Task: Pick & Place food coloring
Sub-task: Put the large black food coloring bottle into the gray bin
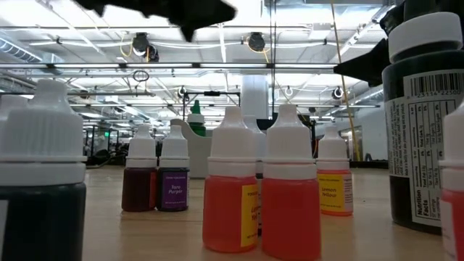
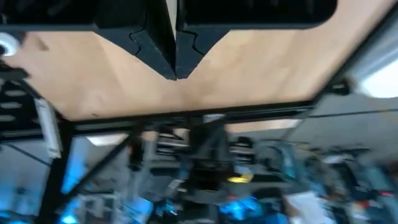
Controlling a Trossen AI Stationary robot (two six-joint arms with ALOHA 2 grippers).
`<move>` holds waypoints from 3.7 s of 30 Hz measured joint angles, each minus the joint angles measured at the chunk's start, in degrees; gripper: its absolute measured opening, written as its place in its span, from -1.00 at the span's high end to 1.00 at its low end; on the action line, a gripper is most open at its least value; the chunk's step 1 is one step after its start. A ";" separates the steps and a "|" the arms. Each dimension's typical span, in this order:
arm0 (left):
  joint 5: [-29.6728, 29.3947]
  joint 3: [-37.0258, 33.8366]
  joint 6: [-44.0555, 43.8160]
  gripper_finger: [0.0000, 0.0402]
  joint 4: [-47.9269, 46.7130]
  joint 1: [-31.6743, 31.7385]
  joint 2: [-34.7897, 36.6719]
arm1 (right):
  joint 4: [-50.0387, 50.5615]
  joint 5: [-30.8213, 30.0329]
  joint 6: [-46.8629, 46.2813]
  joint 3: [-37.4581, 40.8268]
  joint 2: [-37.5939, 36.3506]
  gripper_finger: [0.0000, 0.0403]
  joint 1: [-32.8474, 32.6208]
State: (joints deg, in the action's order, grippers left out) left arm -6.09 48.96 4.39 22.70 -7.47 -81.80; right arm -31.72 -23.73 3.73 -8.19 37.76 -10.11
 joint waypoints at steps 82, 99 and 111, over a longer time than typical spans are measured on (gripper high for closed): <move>21.51 29.52 -4.79 -0.13 2.84 -12.08 -43.85 | 3.31 11.76 1.68 -0.07 0.15 1.00 0.00; 24.05 29.54 -3.04 0.40 2.92 -11.72 -43.83 | 3.32 11.78 1.64 -0.07 0.15 1.00 0.01; 12.21 29.54 5.47 0.40 -15.58 -8.79 -28.00 | 4.27 11.81 1.49 -0.07 0.17 1.00 0.01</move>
State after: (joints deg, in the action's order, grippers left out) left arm 6.12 78.50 9.86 7.12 -16.26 -109.79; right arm -27.45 -11.92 5.21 -8.25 37.93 -10.09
